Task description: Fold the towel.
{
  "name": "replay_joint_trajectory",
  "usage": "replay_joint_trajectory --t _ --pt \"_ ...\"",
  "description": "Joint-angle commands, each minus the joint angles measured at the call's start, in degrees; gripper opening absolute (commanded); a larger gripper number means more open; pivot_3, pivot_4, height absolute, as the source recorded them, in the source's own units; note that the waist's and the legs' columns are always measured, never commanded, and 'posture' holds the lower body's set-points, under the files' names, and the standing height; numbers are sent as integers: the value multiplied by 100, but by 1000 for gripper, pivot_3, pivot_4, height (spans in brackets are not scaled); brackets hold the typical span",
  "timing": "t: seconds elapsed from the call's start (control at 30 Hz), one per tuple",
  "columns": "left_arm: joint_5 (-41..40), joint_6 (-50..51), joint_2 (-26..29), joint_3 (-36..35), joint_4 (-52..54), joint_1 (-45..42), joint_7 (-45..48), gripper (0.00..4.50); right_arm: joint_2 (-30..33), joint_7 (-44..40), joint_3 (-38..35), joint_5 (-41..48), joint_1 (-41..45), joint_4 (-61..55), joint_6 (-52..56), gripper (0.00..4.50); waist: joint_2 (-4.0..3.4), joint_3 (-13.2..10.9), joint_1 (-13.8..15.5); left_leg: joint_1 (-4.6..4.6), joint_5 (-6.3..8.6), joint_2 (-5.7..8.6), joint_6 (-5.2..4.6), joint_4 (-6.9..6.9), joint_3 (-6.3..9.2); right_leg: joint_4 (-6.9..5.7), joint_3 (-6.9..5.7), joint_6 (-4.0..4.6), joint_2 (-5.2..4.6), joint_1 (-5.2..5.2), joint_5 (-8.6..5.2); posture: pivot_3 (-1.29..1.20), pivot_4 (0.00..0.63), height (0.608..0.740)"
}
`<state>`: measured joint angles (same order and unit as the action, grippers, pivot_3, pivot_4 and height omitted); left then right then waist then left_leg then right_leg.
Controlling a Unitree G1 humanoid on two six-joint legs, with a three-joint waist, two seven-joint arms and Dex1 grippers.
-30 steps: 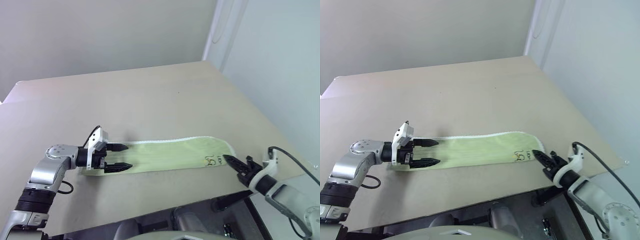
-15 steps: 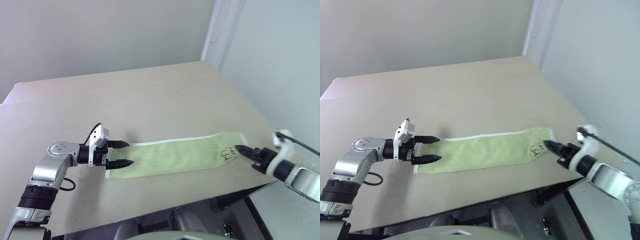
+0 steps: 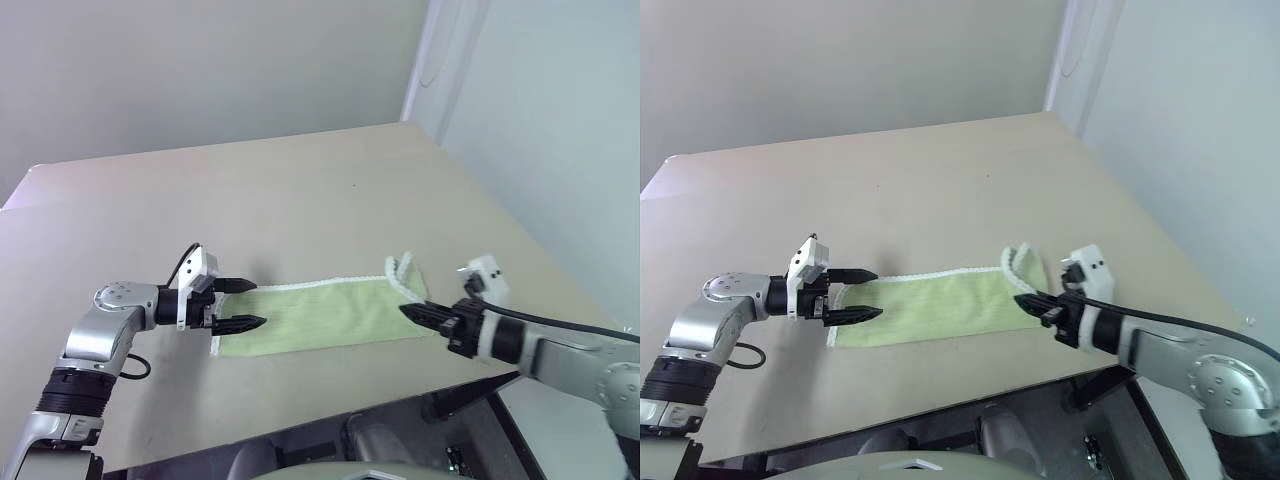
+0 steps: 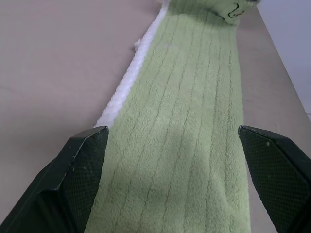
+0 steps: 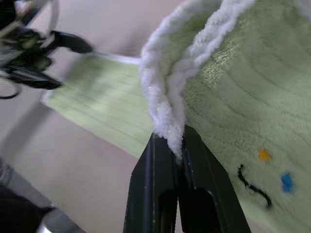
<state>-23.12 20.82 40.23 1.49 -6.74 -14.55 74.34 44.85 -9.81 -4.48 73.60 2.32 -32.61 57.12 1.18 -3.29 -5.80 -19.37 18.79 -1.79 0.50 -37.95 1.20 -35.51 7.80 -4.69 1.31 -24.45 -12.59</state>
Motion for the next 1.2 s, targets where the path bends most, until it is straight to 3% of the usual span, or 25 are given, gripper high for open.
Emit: replay_joint_trajectory --t 0.03,0.27,0.43,0.57,0.73,0.83,0.97,1.07,1.2 --pt "-2 -78 5 -55 -6 -153 -27 4500 -408 -14 584 -422 543 102 72 24 0 0 10 1 0 0 0 0 1 -2 -1 0 0 -1 0 0 0 740" --pt "-9 -74 14 -92 23 -124 -70 4500 -1150 -118 1643 -1405 1225 927 507 24 2 2 30 -12 0 2 0 0 2 4 -2 1 -3 -8 1 0 0 740" --pt "-50 -48 50 -148 117 -16 -118 4500 -1424 -323 1707 -1708 1260 1080 604 24 2 1 29 -11 0 2 0 -1 3 -1 -3 1 -3 -8 2 0 0 740" --pt "-57 -47 48 -169 148 29 -166 4500 -1459 -604 1676 -1823 1132 960 655 1011 2 1 25 -8 0 2 0 -4 4 -7 -3 0 -2 -8 2 0 0 740" --pt "-67 -30 18 -181 63 -36 -222 4500 -1567 -857 1445 -1750 1129 788 581 2813 2 2 20 -6 0 3 0 -6 5 -14 -3 0 -1 -8 2 0 0 740" --pt "-338 363 -59 -396 -18 -202 -411 4500 -1734 -998 908 -1441 1067 637 327 3817 3 2 21 -6 0 3 0 -8 7 -17 -4 0 0 -8 1 0 0 740" --pt "-515 1207 103 -598 -288 -379 -700 4500 -1811 -1209 311 -1200 881 404 10 3817 3 2 21 -6 0 4 0 -12 12 -18 -7 -1 0 -6 1 0 0 740" --pt "-460 1890 414 -641 -753 -544 -838 4500 -1881 -1326 219 -1514 841 438 -401 3817 5 2 -33 -4 0 4 0 -11 15 -21 -9 -1 3 -7 1 0 0 740" --pt "-340 2191 799 -521 -823 -352 -743 4500 -2000 -1299 1103 -3049 1038 1203 -1194 3817 6 2 -108 1 0 3 1 -11 18 -33 -9 0 6 -8 0 0 0 740"
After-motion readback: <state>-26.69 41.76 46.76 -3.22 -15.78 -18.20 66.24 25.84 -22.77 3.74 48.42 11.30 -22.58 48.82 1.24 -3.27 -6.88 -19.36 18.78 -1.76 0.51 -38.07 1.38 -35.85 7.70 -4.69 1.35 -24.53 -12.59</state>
